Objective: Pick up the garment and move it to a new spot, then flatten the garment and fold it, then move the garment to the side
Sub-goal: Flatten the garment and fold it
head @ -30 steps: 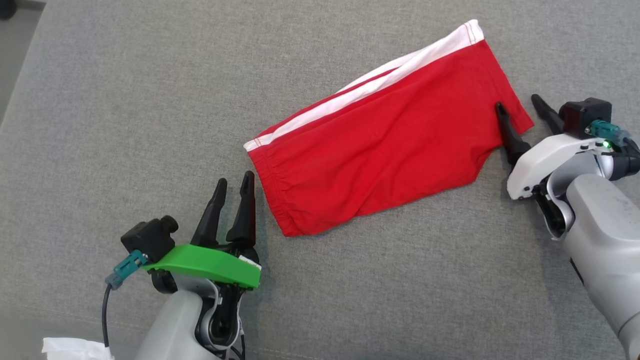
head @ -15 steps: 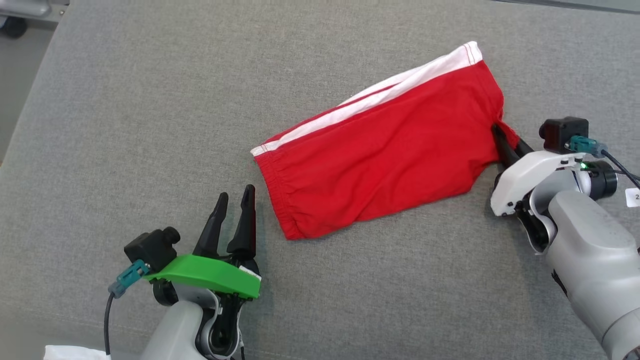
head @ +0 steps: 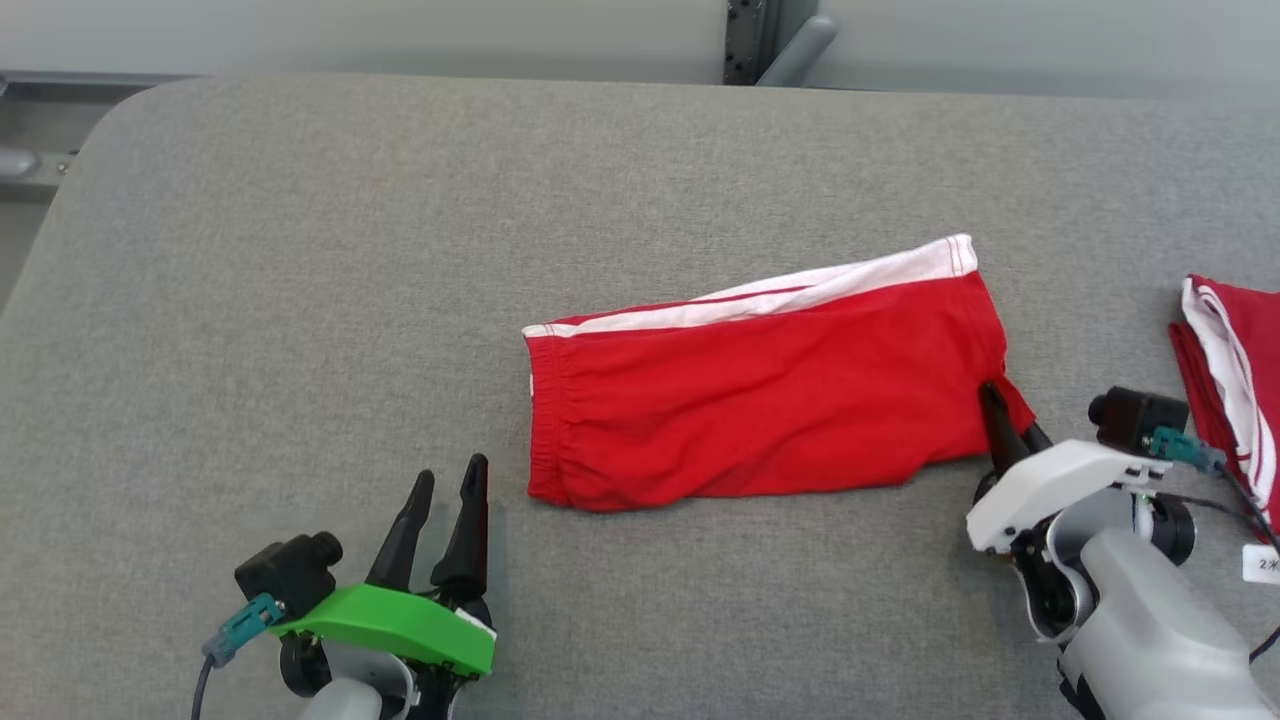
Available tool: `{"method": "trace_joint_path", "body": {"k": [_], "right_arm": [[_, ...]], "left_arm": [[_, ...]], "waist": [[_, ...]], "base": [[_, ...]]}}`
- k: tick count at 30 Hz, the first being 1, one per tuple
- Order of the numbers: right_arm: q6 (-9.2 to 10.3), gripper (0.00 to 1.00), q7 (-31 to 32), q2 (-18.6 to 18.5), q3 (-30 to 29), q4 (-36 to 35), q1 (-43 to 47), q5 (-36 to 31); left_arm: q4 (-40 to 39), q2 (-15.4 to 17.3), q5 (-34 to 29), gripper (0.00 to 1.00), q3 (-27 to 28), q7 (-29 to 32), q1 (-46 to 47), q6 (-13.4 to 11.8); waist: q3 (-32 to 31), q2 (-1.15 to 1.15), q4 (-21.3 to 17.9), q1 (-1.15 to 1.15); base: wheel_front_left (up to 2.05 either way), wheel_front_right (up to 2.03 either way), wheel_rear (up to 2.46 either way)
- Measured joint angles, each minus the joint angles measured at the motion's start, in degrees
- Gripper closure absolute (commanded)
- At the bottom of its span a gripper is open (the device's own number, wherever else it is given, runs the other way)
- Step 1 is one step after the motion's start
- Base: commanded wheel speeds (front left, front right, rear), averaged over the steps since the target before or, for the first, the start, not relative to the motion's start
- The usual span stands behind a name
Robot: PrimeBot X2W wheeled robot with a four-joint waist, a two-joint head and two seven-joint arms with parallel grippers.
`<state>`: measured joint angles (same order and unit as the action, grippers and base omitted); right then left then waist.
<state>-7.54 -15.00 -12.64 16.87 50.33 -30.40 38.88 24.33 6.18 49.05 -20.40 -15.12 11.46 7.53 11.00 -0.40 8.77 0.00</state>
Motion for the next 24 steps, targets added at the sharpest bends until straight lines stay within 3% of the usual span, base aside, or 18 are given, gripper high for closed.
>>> {"method": "trace_joint_path", "body": {"k": [5,12,24], "right_arm": [[0.01,1.0,0.0,1.7,-3.2,-4.5,8.0,-0.4],[0.01,1.0,0.0,2.3,-4.9,-5.8,12.0,-1.4],[0.02,1.0,0.0,2.8,-6.1,-8.8,12.5,-5.0]], "left_arm": [[0.1,0.3,0.2,0.0,0.4,0.0,-1.8,0.0],[0.0,0.3,0.2,0.0,0.1,0.0,-3.5,0.0],[0.1,0.9,0.1,0.0,0.0,0.0,-3.9,0.0]], "waist": [[-3.4,0.0,-3.5,0.0],[-6.7,0.0,-6.4,0.0],[-7.2,0.0,-6.3,0.0]], "base": [[0.0,0.0,0.0],[0.0,0.0,0.0],[0.0,0.0,0.0]]}}
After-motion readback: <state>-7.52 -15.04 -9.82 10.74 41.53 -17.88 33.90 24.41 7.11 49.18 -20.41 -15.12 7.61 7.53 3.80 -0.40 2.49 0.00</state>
